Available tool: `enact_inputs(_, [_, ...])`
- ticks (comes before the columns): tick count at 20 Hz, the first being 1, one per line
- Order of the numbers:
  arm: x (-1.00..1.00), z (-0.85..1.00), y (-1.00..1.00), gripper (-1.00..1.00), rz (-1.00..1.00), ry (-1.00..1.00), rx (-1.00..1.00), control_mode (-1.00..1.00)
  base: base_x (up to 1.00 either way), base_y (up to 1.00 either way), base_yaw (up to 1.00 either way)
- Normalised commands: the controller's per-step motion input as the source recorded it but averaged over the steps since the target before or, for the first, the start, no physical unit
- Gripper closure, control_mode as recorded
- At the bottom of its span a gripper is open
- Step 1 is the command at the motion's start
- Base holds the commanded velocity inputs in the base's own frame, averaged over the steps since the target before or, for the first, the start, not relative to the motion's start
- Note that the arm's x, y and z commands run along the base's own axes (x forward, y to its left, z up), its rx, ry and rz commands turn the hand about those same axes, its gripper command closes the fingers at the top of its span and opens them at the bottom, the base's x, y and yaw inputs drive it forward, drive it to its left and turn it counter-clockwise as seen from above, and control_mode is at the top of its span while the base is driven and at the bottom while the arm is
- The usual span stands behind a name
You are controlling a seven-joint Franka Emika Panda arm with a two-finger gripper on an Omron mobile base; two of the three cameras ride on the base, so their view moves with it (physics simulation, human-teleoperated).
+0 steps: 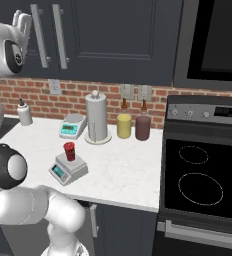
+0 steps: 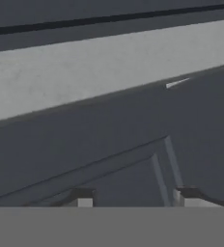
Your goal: Pick the yogurt and place it on the digital scale for weighing, and close the cabinet.
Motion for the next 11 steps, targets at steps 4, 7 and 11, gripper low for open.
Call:
enact_inputs(4, [1.0,0.0,-0.08,-1.0,0.0,0.11,0.18,-1.0,0.0,0.0,0.0])
enact_inputs(7, [0.82,0.0,-0.01,-1.0,0.0,0.04,0.14,-1.0,0.0,0.0,0.0])
enact_inputs(11, [0.64,-0.44,0.0,-1.0,0.0,-0.12,0.07,-1.0,0.0,0.0,0.0])
